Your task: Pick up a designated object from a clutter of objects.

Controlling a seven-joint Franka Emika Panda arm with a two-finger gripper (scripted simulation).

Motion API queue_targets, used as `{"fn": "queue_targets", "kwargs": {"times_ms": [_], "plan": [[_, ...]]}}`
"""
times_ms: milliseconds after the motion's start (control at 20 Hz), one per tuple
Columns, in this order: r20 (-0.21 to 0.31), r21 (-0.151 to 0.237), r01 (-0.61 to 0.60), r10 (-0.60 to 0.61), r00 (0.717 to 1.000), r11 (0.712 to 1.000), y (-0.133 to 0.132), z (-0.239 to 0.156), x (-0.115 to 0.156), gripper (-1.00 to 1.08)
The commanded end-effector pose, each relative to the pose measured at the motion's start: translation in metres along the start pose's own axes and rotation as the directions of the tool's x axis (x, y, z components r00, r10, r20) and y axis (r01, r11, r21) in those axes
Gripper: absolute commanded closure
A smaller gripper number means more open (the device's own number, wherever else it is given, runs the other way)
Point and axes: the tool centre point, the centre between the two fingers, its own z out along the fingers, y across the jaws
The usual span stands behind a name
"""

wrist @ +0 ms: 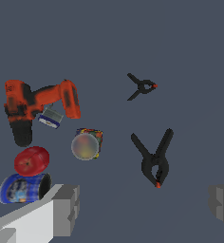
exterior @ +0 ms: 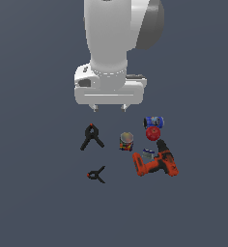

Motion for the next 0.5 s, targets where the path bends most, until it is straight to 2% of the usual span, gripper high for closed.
{"fn": "queue_targets", "kwargs": {"times_ms": [0,450], "plan": [[0.000,0.000,0.000,0.000,1.000,1.000,0.0000,0.0000,0.0000,-0.92],[-0.009,-0.028,0.065,-0.065,0.998,0.997,-0.0074,0.0015,0.0018,-0.92]]}}
